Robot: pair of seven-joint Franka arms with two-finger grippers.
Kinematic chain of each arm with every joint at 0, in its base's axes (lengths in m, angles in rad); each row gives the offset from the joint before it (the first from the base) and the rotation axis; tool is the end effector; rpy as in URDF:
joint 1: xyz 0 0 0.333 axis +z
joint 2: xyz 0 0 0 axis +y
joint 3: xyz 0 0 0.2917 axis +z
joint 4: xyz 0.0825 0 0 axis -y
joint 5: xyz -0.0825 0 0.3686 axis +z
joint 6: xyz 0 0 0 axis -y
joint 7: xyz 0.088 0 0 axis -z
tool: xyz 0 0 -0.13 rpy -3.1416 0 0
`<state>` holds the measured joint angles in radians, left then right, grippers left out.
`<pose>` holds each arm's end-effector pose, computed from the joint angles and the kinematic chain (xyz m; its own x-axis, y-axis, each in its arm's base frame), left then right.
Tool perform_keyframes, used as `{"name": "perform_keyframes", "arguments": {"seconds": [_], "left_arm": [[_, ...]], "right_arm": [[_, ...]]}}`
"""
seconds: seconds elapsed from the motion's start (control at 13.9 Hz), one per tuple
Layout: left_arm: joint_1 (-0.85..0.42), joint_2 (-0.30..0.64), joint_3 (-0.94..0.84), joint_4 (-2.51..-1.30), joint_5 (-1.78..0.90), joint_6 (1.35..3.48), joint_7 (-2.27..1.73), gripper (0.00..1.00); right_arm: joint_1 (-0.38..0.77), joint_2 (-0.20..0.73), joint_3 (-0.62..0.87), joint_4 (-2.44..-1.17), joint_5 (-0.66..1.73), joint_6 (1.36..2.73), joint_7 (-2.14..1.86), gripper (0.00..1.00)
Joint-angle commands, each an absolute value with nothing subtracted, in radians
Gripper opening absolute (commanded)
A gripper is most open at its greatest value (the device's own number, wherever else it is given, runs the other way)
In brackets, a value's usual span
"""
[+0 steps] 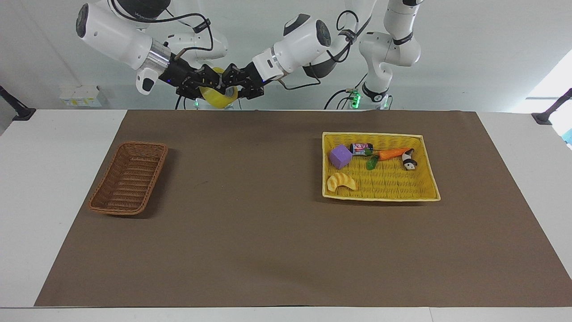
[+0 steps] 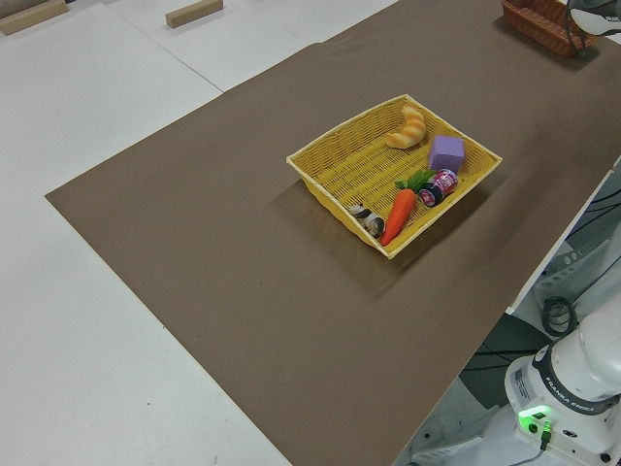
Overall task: Move tape to another basket
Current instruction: 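Grasp the tape with the right gripper while the left gripper releases, then carry the tape with the right gripper while the left gripper withdraws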
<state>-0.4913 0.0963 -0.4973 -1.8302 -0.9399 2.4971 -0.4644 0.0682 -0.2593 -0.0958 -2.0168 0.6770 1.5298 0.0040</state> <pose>0.3479 -0.5226 0.5129 0.9863 0.0216 -0.1633 0.1449 -0.5853 0.7978 0.4463 0.0679 0.5327 0.9755 0.0041 -0.2198 -0.1395 -0.7611 -0.6335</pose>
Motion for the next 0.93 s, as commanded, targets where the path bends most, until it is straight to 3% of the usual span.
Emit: {"name": "perform_keyframes", "arguments": {"seconds": [0.0, 0.22, 0.43, 0.86], "left_arm": [[-0.46, 0.005, -0.488, -1.89, -0.968, 2.507, -0.524, 1.0], [-0.304, -0.089, -0.483, -1.983, -0.959, 2.333, -0.554, 1.0], [-0.102, -0.095, -0.477, -1.954, -0.829, 2.003, -0.54, 1.0], [0.089, -0.089, -0.477, -1.918, -0.455, 1.901, -0.477, 1.0]], "right_arm": [[0.055, -0.281, -0.09, -2.033, 0.66, 1.525, 0.003, 0.0], [0.043, -0.281, -0.095, -2.031, 0.652, 1.52, -0.009, 0.0], [0.011, -0.279, -0.095, -2.029, 0.646, 1.514, -0.043, 0.0], [-0.202, -0.267, -0.097, -1.994, 0.372, 1.497, -0.352, 0.0]]}}
